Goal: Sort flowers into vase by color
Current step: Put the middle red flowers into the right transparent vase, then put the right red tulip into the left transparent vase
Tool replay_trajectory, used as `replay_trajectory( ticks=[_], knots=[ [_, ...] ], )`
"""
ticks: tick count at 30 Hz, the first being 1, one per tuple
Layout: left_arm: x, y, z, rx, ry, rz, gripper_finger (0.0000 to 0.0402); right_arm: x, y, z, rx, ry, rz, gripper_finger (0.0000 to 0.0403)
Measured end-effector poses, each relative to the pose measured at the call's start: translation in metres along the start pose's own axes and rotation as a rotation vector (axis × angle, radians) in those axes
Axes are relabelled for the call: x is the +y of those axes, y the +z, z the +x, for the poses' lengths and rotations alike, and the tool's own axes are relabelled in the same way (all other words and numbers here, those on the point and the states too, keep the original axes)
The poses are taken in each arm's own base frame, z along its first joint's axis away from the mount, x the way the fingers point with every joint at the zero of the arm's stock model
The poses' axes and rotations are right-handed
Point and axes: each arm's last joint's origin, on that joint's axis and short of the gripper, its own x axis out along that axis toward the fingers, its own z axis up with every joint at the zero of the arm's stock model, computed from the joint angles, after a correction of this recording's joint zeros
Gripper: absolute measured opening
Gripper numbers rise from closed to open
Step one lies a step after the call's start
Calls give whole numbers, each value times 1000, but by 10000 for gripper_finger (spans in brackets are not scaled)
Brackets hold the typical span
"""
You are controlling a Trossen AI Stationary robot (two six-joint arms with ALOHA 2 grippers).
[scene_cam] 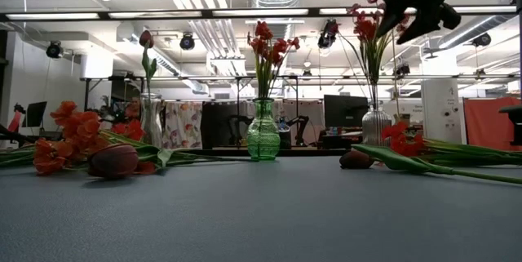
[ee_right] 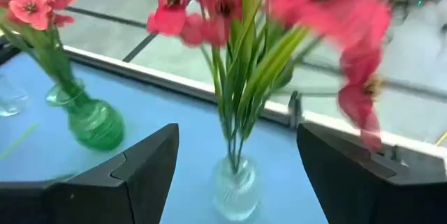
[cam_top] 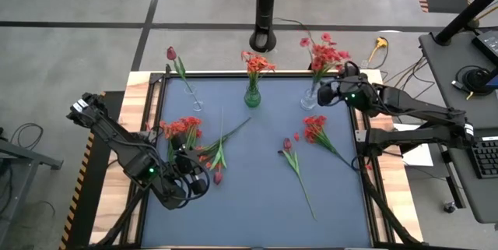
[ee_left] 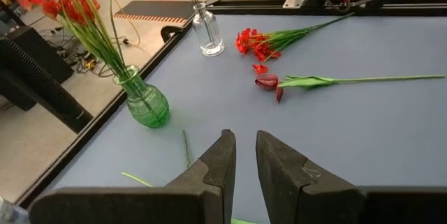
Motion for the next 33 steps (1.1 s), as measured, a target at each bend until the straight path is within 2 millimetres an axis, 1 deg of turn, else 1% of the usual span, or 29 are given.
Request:
replay_trajectory(
  ticks=[5,13,17,23,26,29,33],
  knots=[
    [-2,-11,5,15,0,-32,41,-4,-2,-7,113,18,44,274],
    [-8,-27,12,126,-111,-85,41,-9,-13,-9,272,35,60,260],
    [-11,-32,13,167,-160,-104,41,-10,-16,-9,300,26,54,254],
    [-12,-32,13,201,-182,-173,41,-11,-18,-10,340,41,48,249],
    [-14,-35,11,271,-226,-238,41,-10,-18,-11,369,68,59,249],
    [-18,-38,5,351,-285,-291,41,-12,-15,-16,404,72,78,248],
    [-25,-45,-5,376,-317,-318,41,-18,-15,-24,467,22,71,249]
  ],
)
